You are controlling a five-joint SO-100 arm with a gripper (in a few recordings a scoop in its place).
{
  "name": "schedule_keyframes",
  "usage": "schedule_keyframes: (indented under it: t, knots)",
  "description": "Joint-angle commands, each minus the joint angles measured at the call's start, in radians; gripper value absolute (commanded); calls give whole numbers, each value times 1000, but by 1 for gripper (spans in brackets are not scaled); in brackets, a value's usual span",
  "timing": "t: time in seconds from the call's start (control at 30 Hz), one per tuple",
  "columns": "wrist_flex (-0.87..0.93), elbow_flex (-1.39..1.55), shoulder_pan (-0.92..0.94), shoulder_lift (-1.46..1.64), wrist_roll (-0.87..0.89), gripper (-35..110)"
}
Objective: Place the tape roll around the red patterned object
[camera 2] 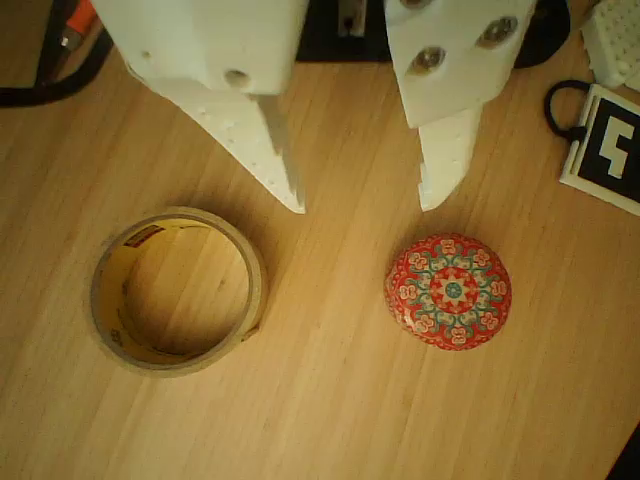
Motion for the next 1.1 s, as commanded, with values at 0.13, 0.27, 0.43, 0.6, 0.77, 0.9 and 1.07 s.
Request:
schedule_keyframes:
  t: [0.13, 0.27, 0.43, 0.6, 0.77, 0.9, 1.07]
  knots:
    - [-184, 195, -29, 209, -61, 27]
    - [-183, 186, -31, 206, -61, 28]
    - [-175, 164, -29, 186, -61, 28]
    - [-137, 126, 32, 155, -57, 28]
    - [-74, 78, 172, 130, -63, 28]
    - [-126, 84, 245, 58, -57, 28]
    - [-173, 74, 262, -72, 18, 28]
